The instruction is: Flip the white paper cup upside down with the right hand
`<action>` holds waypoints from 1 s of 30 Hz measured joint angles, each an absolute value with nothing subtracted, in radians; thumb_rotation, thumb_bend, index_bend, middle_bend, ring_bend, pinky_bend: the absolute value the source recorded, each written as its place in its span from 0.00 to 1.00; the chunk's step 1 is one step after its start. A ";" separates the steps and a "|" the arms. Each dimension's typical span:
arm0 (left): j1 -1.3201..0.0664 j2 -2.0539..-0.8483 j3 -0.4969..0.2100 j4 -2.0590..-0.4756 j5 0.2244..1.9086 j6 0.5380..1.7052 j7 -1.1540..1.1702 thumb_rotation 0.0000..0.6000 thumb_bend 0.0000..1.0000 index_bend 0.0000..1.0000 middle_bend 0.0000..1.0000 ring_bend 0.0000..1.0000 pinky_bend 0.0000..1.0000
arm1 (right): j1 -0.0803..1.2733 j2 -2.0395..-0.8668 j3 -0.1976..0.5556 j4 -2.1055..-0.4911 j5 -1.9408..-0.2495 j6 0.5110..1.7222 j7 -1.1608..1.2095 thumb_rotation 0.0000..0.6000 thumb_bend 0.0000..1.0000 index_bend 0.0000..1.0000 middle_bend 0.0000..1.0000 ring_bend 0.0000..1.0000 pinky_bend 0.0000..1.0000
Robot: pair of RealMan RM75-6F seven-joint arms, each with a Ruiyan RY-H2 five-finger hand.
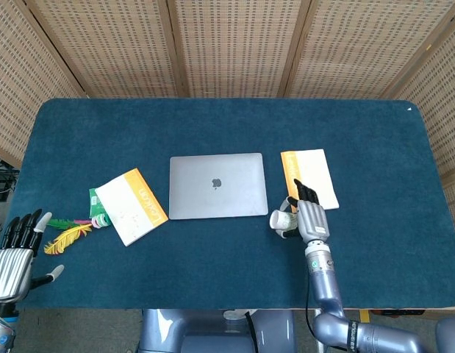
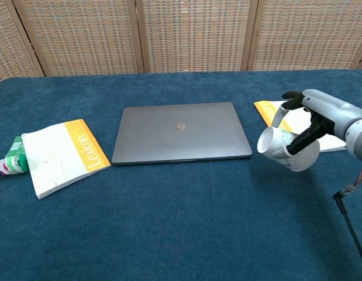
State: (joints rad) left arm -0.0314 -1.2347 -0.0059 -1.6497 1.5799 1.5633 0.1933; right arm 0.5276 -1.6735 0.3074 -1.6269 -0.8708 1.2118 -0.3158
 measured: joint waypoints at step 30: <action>-0.033 -1.246 0.000 -1.649 1.589 1.558 0.219 1.00 0.06 0.00 0.00 0.00 0.00 | 0.470 -1.677 0.356 -1.371 -1.118 0.934 0.448 1.00 0.23 0.51 0.00 0.00 0.00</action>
